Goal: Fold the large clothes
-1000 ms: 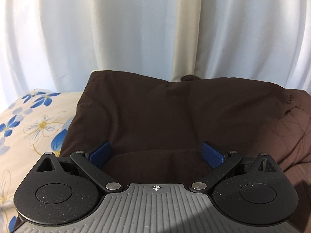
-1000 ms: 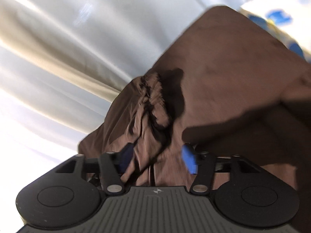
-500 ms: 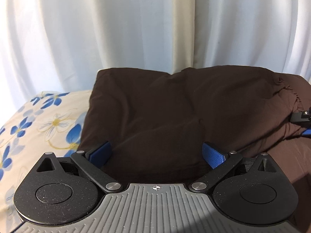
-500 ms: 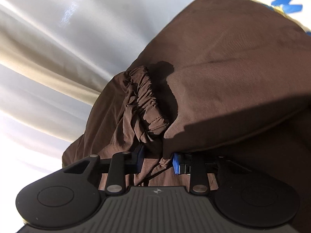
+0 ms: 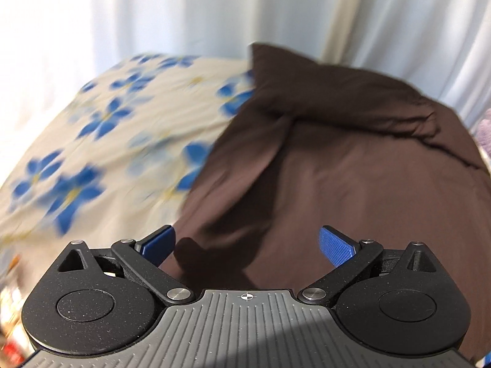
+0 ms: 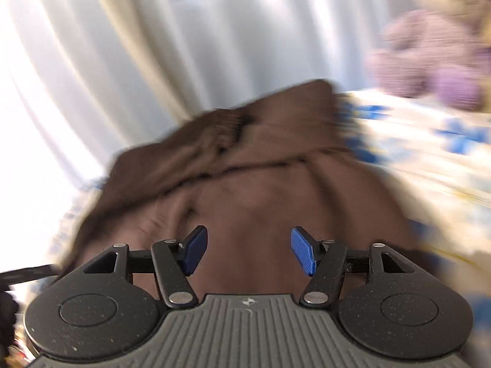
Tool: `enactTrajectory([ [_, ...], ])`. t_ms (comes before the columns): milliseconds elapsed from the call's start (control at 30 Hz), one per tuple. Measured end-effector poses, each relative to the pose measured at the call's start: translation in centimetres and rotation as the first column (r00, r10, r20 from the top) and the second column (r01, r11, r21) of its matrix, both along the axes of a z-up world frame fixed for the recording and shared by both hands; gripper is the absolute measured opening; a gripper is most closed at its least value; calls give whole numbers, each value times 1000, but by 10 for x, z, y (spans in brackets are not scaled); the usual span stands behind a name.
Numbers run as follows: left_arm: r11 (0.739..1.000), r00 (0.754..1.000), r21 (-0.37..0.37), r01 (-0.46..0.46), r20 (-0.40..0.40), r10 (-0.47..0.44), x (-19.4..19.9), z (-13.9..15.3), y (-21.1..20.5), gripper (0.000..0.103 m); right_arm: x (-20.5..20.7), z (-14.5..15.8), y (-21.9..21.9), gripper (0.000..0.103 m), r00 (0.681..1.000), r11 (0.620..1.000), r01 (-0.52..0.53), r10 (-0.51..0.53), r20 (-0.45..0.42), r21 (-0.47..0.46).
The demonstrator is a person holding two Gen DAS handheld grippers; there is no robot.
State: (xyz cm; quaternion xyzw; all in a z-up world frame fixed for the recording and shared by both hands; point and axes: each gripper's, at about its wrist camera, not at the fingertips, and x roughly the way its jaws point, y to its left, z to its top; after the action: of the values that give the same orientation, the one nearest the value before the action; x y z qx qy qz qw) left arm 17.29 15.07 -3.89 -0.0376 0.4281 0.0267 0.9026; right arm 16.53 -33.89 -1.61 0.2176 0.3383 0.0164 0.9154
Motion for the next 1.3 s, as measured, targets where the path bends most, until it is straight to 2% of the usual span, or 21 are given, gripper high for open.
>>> enactTrajectory([
  [100,998,995,1,-60,-80,60,-14,-14,23,102,-53,-3,-33,61,991,994,104,-107,-79,-32],
  [233,997,990,-53,-63,-131,56,-22,-26,40,102,-91,-17,-64,60,964,982,187,-191,-182,-42],
  [300,991,991,-123,-47,-129,31,-24,-27,46,102,-96,-31,-74,60,955,982,189,-189,-229,-22],
  [400,980,992,-195,-44,-121,20,-24,-26,50,94,-104,-42,-74,58,948,986,163,-146,-282,37],
  [600,978,987,-208,-20,-160,-14,-29,-26,59,65,-112,-44,-79,45,946,990,128,-103,-306,62],
  [700,976,984,-220,2,-174,-42,-30,-28,61,64,-110,-48,-85,45,942,990,115,-84,-326,78],
  [767,975,981,-223,6,-187,-49,-30,-30,61,62,-112,-49,-88,46,945,990,107,-71,-319,96],
  [833,975,981,-221,5,-189,-47,-30,-29,60,54,-111,-49,-90,45,945,989,90,-49,-322,114],
  [867,973,981,-230,5,-187,-49,-31,-29,60,50,-110,-49,-89,38,945,988,85,-40,-326,126],
  [900,971,982,-240,4,-183,-50,-32,-27,60,40,-110,-48,-87,34,945,989,75,-30,-325,127],
  [933,968,983,-252,3,-179,-50,-32,-25,60,30,-110,-46,-86,24,948,990,60,-17,-316,128],
  [967,964,984,-266,2,-172,-50,-33,-23,61,25,-110,-44,-84,18,952,989,49,-5,-305,138],
  [1033,953,987,-303,-14,-156,-35,-33,-16,62,19,-109,-40,-84,12,956,986,45,4,-295,160],
  [1133,924,994,-382,-27,-104,-14,-34,1,63,17,-106,-29,-84,10,967,969,47,17,-254,243],
  [1200,904,999,-427,-25,-50,3,-30,17,62,16,-101,-15,-85,9,980,951,34,28,-196,307],
  [1300,866,999,-501,2,31,15,-15,42,62,15,-84,9,-82,8,995,937,-9,44,-94,348],
])
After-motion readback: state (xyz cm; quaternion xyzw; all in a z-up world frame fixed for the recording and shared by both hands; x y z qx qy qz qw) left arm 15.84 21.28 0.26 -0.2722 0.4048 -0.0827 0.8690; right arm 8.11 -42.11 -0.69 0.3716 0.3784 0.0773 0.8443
